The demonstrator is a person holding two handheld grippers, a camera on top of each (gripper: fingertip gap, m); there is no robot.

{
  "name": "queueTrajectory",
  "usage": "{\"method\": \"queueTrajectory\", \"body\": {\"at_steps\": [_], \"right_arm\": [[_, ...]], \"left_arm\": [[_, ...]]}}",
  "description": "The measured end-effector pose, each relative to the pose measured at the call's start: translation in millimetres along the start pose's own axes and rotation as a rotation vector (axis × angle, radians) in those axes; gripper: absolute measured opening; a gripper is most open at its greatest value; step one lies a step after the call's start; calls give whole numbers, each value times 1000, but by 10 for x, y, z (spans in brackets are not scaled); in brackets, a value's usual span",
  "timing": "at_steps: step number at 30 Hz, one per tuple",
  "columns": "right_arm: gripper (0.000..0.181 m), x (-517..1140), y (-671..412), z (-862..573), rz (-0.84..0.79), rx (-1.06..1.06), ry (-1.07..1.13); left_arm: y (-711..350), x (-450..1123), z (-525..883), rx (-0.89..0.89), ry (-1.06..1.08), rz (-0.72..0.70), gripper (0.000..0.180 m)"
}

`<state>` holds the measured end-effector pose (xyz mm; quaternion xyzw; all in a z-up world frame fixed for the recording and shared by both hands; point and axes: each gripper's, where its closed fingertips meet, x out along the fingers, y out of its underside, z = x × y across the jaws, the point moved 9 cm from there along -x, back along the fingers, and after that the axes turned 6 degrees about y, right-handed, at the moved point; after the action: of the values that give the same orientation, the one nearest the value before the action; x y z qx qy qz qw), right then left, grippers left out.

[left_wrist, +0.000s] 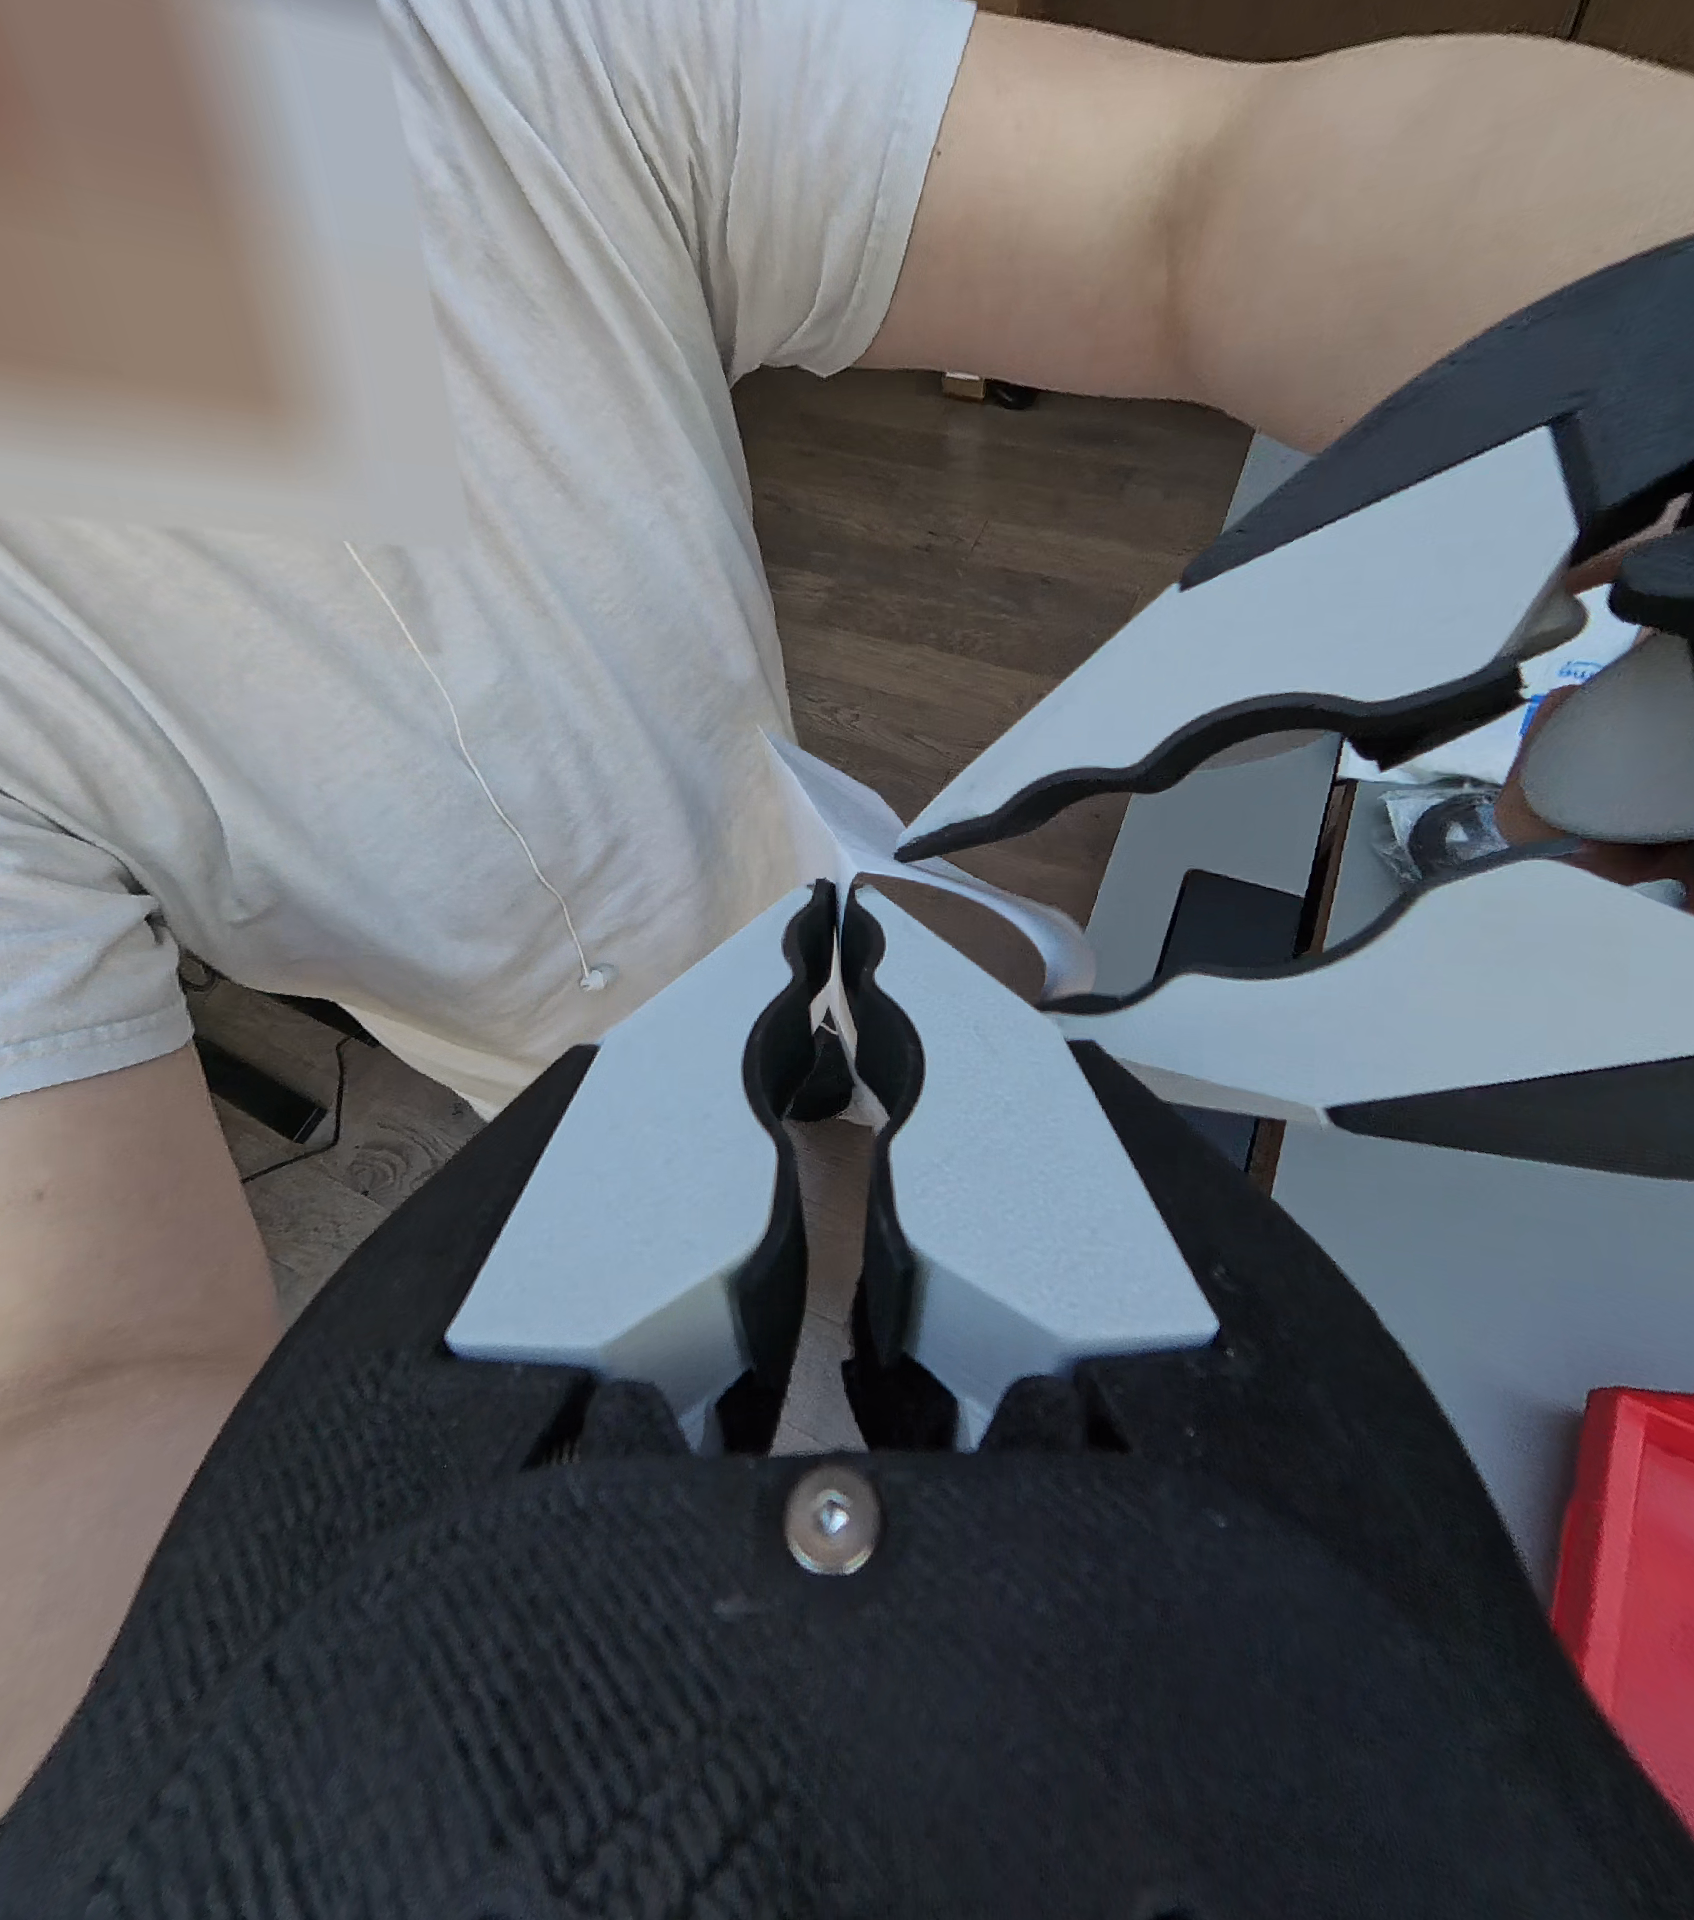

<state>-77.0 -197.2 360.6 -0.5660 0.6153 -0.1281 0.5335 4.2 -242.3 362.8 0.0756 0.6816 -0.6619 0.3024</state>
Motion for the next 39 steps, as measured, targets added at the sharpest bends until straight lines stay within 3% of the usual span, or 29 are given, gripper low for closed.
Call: {"method": "queueTrajectory", "body": {"at_steps": [5, 11, 13, 14, 21, 24, 32, 36, 39], "right_arm": [[13, 47, -103, 116, 74, -38, 105], [18, 106, -289, 194, 128, -92, 127], [0, 135, -349, 201, 155, -117, 142], [0, 148, -378, 196, 156, -131, 153], [0, 92, -531, 99, 81, -25, 43], [0, 106, -557, 61, 106, -23, 37], [0, 164, -595, -6, 118, -32, 19], [12, 149, -680, -161, 133, 44, -70], [6, 150, -743, -246, 159, 106, -140]], "left_arm": [[89, -106, 68, 78, 22, 69, 0], [163, -210, 89, 116, 55, 55, 0], [174, -239, 89, 118, 59, 38, 0], [182, -254, 96, 111, 64, 27, 0], [257, -462, 254, 3, 169, -264, 8], [253, -537, 297, -18, 170, -328, 8], [134, -552, 337, 26, 171, -259, 0], [55, -529, 364, 89, 157, -209, 0], [-41, -521, 401, 85, 160, -185, 0]]}}
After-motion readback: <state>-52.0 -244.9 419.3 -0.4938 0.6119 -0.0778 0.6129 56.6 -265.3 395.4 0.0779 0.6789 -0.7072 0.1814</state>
